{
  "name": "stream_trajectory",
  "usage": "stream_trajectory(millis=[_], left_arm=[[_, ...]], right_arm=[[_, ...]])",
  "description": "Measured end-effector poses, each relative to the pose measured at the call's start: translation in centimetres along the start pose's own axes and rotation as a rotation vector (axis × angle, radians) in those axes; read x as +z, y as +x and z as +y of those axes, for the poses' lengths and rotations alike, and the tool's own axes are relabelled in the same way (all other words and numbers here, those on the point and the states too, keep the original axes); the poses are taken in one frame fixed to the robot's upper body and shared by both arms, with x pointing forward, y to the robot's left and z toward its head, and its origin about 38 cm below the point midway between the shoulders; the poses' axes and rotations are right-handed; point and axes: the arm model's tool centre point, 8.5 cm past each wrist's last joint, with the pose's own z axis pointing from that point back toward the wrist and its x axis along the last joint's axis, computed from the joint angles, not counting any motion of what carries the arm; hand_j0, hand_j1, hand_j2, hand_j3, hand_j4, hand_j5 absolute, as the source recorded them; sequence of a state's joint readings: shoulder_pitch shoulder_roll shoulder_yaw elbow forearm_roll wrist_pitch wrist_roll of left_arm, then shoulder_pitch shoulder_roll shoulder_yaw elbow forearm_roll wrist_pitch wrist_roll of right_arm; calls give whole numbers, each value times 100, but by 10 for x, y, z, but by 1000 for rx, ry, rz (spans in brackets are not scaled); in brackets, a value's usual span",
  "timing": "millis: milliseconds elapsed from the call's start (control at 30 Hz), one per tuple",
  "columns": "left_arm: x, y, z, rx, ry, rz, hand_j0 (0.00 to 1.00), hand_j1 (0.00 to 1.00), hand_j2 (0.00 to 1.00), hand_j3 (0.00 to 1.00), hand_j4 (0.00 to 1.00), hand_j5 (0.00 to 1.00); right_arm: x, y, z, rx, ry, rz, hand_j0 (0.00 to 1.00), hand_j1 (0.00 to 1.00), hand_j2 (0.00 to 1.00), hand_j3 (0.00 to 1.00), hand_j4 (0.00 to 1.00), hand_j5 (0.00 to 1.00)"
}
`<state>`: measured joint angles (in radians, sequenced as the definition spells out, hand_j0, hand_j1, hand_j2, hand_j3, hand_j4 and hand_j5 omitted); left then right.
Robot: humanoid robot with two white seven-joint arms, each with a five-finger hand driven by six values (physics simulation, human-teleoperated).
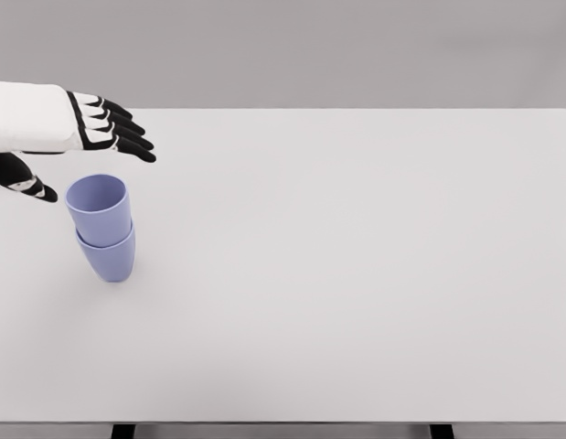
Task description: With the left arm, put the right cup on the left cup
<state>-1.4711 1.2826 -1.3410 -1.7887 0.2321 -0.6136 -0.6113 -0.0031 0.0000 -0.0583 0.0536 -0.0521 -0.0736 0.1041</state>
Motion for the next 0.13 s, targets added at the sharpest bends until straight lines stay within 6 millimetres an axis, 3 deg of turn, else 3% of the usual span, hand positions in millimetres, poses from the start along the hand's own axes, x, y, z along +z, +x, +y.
stream_trajectory(millis=[133], left_arm=[[-14,3,4,-4,5,-42,100,100,100,100,100,100]], right_arm=[[0,0,0,0,0,0,100,100,100,100,100,100]])
